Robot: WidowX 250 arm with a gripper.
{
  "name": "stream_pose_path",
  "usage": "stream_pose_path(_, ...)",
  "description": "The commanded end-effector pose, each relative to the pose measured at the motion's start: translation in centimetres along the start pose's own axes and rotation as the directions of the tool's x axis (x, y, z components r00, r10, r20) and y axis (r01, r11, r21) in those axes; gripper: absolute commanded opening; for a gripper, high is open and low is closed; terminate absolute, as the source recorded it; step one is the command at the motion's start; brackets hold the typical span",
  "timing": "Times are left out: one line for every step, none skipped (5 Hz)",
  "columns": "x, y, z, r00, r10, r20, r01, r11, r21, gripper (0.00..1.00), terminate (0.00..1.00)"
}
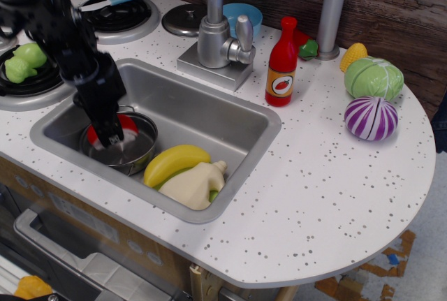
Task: Take sushi out of pan
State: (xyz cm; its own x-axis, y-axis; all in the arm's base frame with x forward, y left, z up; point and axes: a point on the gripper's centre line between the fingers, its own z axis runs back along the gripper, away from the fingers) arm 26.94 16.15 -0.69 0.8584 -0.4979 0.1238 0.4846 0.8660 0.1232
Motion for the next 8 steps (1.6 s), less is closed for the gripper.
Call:
stream_pose_path(-1.6,2.9,5.4,0.998,0.055,-0.005,-0.054,0.993,0.103,0.0,0.0)
stream_pose_path(-3.8,3.3,6.3,0.998,0.068,0.002,-0.067,0.992,0.111,0.0,0.0)
stream_pose_path(-6.2,3.8,5.0,0.995,0.095,0.032,-0.097,0.99,0.1,0.0,0.0)
stream_pose_path(-7.5,4.2,4.1,0.992,0.114,0.054,-0.119,0.986,0.118,0.0,0.0)
stream_pose_path(-8.2,4.1,3.5,0.981,0.164,0.105,-0.175,0.978,0.109,1.0,0.0)
stream_pose_path(-8.2,4.1,3.5,0.981,0.164,0.105,-0.175,0.978,0.109,1.0,0.0)
stream_pose_path(-8.2,4.1,3.5,0.981,0.164,0.105,-0.175,0.978,0.109,1.0,0.0)
stream_pose_path(-8.2,4.1,3.5,0.981,0.164,0.105,-0.175,0.978,0.109,1.0,1.0)
